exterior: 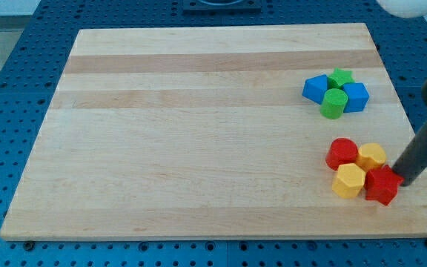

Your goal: Push the yellow heart to the top left

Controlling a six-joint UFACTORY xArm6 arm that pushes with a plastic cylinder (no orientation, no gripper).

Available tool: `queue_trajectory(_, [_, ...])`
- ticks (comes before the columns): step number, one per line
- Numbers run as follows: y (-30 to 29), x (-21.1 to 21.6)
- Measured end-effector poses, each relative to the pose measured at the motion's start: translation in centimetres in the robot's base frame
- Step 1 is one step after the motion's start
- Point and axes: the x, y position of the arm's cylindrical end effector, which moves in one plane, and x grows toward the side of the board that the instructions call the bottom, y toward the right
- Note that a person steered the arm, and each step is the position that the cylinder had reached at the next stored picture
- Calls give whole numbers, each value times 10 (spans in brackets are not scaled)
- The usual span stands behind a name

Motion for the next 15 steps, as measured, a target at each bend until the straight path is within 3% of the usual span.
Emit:
queue_trajectory(2, [-15,-8])
queue_trajectory(5, [-29,-58])
queue_trajectory(8, [-95,-75])
queue_trajectory(12, [-199,-131])
queue_trajectory(15, [-290,-133])
